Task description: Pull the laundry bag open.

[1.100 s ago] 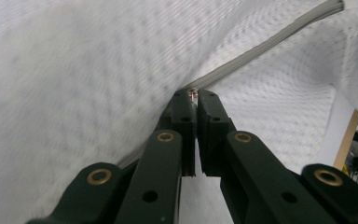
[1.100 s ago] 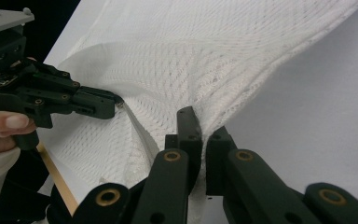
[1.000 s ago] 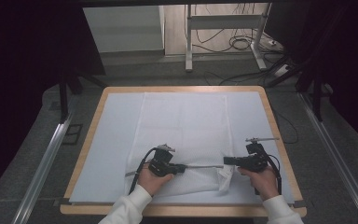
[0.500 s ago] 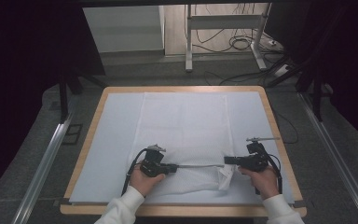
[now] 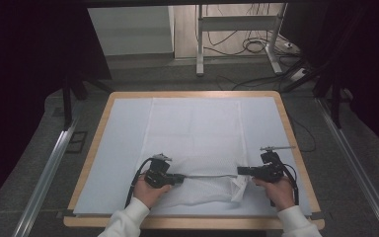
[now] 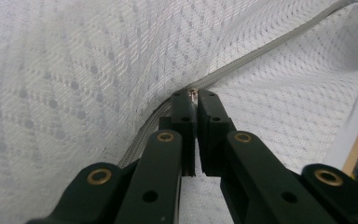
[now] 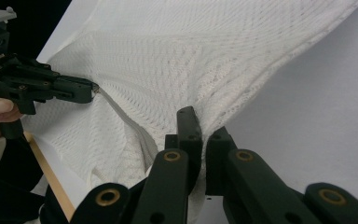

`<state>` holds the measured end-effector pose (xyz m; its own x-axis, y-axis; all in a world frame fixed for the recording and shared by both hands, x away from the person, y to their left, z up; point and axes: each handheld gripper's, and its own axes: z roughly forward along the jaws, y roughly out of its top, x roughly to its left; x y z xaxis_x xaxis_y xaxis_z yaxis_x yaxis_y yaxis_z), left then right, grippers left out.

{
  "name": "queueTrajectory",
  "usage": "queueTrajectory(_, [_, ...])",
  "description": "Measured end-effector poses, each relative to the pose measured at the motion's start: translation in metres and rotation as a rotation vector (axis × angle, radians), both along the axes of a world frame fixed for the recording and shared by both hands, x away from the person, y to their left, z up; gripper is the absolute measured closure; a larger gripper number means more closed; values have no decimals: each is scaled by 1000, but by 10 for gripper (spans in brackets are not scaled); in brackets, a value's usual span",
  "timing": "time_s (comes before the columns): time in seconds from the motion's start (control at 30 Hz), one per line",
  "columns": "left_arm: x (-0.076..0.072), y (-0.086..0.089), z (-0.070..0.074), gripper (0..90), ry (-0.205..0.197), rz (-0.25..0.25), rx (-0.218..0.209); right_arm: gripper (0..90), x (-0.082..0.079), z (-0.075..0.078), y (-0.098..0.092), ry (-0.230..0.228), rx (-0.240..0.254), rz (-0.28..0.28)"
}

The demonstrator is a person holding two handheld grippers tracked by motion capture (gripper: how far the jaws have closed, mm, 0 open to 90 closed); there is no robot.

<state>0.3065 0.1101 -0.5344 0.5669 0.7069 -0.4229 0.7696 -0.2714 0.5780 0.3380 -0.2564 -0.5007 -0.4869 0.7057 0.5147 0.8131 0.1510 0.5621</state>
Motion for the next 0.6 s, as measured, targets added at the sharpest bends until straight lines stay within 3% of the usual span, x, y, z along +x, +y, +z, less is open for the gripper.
queueTrajectory(0.07, [0,1,-1,871,5,4,-15,878,1,-1,0,1,-4,-1])
queueTrajectory(0.2, [0,3,0,871,4,-5,0,878,1,-1,1,3,-8,-2])
queueTrajectory(0.6, [-3,16,1,871,4,22,-12,878,0,0,0,0,-12,-6])
